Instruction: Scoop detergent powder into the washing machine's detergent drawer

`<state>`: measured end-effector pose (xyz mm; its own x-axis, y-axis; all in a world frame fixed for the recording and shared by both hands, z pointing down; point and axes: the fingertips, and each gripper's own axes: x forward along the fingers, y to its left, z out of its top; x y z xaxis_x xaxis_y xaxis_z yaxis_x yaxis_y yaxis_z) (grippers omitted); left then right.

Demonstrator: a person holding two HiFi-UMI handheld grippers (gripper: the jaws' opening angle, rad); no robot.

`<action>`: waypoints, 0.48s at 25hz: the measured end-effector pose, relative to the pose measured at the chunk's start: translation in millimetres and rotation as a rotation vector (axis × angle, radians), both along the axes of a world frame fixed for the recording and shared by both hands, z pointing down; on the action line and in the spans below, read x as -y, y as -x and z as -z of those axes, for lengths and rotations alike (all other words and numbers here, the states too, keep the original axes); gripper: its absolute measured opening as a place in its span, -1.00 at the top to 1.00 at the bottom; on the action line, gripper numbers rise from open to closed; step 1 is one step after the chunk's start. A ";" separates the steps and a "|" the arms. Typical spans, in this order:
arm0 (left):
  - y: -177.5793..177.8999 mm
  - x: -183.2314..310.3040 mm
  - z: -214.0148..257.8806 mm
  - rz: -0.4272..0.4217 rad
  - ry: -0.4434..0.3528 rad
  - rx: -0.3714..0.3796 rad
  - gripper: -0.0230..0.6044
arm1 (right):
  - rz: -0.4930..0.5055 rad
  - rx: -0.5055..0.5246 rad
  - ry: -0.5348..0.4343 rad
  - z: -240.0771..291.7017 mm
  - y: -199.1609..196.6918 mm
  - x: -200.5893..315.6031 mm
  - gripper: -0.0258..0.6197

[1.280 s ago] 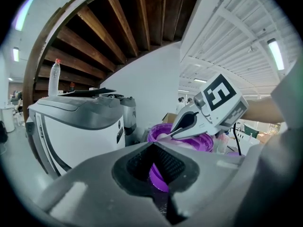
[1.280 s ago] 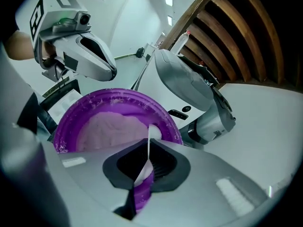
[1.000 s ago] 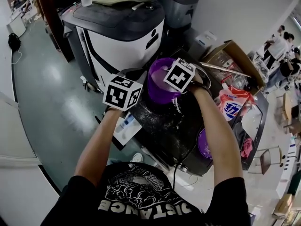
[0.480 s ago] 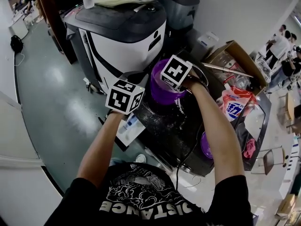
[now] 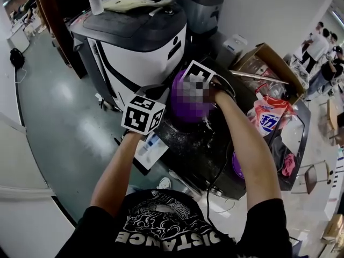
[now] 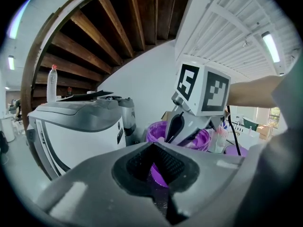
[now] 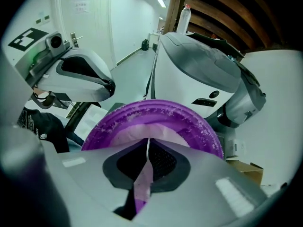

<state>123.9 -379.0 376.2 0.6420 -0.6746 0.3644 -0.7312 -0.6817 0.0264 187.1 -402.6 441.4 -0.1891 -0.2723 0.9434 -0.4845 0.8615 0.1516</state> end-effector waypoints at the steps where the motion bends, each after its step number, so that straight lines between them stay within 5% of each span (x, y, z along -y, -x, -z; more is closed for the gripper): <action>1: 0.0 0.0 -0.8 -0.006 0.001 0.000 0.92 | -0.008 0.002 0.009 -0.5 0.4 -0.8 0.81; 12: 3.5 2.0 -6.0 -0.088 0.005 0.012 0.92 | -0.133 0.026 0.105 -4.4 4.6 -9.3 0.81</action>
